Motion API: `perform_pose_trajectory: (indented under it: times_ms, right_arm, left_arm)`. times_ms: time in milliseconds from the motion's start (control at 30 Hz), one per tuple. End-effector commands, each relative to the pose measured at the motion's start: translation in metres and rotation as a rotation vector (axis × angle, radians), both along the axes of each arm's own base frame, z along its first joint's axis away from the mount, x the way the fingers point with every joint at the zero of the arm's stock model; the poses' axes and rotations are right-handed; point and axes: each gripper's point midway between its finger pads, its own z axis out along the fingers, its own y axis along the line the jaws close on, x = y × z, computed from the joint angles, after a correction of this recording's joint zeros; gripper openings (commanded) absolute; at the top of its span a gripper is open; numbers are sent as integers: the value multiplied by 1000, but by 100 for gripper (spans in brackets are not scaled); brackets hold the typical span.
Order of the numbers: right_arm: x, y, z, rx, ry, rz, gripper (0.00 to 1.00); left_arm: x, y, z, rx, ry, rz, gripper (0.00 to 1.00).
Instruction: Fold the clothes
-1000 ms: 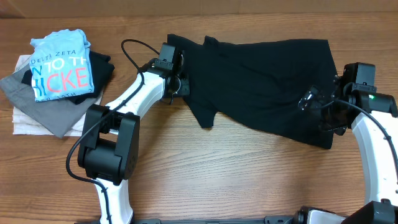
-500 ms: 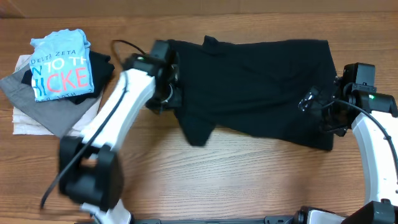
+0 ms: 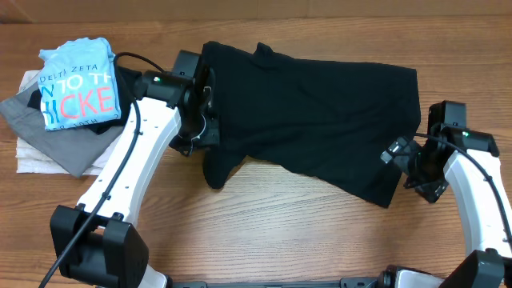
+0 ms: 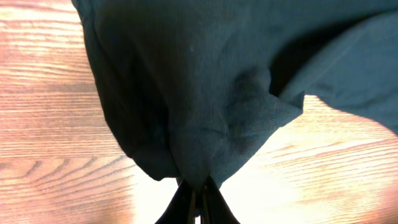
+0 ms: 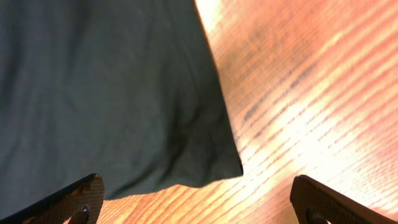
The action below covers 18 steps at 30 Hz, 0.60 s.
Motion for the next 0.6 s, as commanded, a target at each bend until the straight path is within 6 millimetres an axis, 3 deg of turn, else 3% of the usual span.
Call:
perform_pose_trajectory:
  times_ms: [0, 267, 400, 567]
  right_arm:
    - [-15, 1, -12, 5, 47, -105, 100]
    - [-38, 33, -40, 176, 112, -158, 96]
    - [-49, 37, -54, 191, 138, -210, 93]
    - [-49, 37, -80, 191, 93, -296, 75]
  left_arm:
    - [-6, 3, -11, 26, 28, 6, 4]
    - [1, 5, -13, 37, 1, 8, 4]
    - [1, 4, -13, 37, -1, 8, 4]
    - [1, 4, -13, 36, -1, 7, 4]
